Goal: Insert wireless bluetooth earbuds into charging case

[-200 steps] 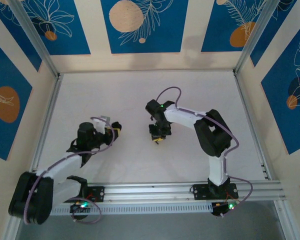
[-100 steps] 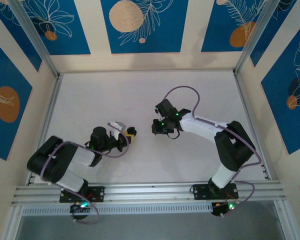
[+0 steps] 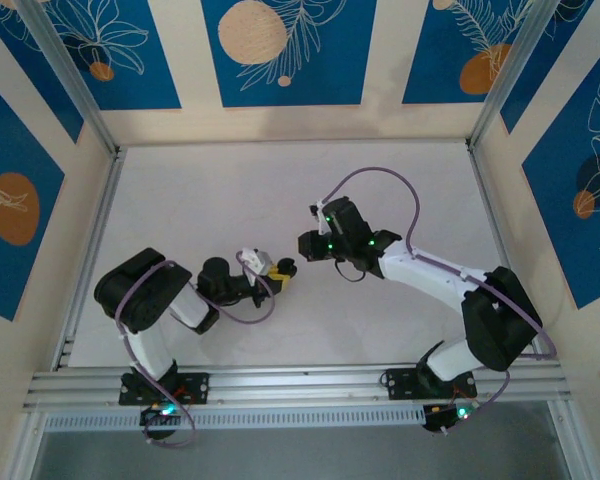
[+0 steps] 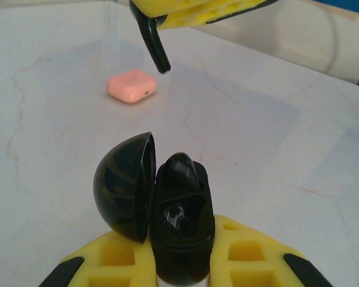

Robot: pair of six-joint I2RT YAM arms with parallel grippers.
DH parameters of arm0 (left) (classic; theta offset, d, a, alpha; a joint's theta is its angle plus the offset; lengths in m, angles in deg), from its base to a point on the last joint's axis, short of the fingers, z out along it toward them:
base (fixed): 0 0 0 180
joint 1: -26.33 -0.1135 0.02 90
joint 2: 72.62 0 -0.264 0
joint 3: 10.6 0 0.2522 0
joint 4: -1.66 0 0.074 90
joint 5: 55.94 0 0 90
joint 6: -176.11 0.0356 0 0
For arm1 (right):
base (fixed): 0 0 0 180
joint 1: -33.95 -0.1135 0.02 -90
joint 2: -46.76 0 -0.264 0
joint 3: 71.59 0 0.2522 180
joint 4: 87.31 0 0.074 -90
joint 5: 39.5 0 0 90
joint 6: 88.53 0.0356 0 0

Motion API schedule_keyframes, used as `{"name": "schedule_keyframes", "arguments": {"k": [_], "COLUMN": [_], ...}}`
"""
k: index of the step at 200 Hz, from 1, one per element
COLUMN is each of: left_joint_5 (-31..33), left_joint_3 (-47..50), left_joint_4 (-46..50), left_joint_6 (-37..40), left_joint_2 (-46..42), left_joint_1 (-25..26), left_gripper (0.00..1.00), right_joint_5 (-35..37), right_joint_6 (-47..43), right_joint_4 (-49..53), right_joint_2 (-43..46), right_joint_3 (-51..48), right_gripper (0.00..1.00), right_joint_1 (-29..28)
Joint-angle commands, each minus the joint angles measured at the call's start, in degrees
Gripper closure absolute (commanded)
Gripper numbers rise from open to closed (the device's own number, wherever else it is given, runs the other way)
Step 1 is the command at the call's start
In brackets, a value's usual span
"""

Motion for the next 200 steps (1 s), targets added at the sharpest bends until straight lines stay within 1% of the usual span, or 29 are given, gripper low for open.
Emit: {"name": "schedule_keyframes", "arguments": {"k": [1,33,65,88,131,200], "left_joint_5": [-1.51,-0.57,0.35,0.7,0.06,0.7], "left_joint_3": [-1.29,-2.56,-3.63,-4.29,-5.64,-5.66], "left_joint_4": [-3.21,-3.21,-3.21,-3.21,-3.21,-3.21], "left_joint_6": [0.44,-2.37,-4.93,-6.28,-7.7,-7.96], "left_joint_2": [0.4,-0.3,-1.46,-2.12,-2.94,-5.45], "left_joint_1": [0.25,0.27,0.26,0.26,0.27,0.25], "left_gripper": [0.88,0.88,0.88,0.88,0.88,0.88], "right_joint_5": [0.72,1.64,2.25,2.17,1.64,1.66], "right_joint_6": [-3.35,-5.26,-5.3,-5.04,-4.68,-4.41], "right_joint_4": [-6.28,-9.39,-12.35,-12.71,-13.91,-14.62], "right_joint_2": [2.29,4.06,6.25,6.81,6.19,5.84], "right_joint_3": [-1.36,-3.22,-6.07,-6.79,-7.24,-8.12], "right_gripper": [0.85,0.85,0.85,0.85,0.85,0.85], "right_joint_1": [-1.95,-3.14,-3.41,-3.41,-3.41,-3.41]}}
